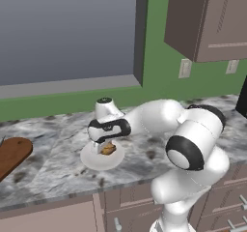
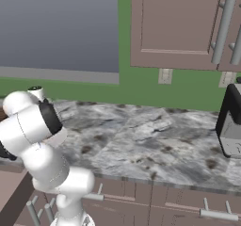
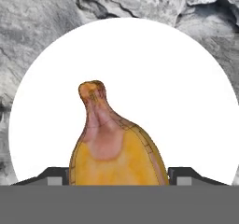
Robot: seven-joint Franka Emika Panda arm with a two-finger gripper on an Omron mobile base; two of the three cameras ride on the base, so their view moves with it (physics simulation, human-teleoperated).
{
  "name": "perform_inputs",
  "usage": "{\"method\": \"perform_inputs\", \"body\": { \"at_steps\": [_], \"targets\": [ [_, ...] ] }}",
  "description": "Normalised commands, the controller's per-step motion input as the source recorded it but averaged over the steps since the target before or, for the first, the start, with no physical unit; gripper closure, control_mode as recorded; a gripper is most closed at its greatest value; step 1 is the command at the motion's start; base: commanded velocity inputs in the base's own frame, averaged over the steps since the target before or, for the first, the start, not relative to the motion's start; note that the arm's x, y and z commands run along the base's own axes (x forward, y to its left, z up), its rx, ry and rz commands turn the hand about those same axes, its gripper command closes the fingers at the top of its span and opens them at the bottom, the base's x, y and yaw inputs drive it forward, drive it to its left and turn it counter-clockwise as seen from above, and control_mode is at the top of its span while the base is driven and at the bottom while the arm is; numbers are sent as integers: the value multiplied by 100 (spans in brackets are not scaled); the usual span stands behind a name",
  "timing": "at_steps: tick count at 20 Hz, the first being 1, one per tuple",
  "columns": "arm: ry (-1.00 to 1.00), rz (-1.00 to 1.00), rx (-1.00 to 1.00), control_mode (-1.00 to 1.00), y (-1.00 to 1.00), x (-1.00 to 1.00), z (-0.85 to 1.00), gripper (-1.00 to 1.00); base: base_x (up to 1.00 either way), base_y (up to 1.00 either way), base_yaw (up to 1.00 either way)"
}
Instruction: Pick up the knife from the drawer and place it on the cutting board. Then place the meat from the plate to the cutting board.
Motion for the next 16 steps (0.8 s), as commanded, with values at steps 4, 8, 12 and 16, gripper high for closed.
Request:
{"method": "perform_inputs", "body": {
  "at_steps": [4,8,12,16],
  "targets": [
    [-31,0,0,-100,0,-39,78,100,0,0,0],
    [-32,0,0,-100,-1,-34,72,100,0,0,0],
    [-11,0,0,-100,0,-14,32,100,0,0,0],
    [0,0,0,-100,0,0,0,100,0,0,0]
  ]
}}
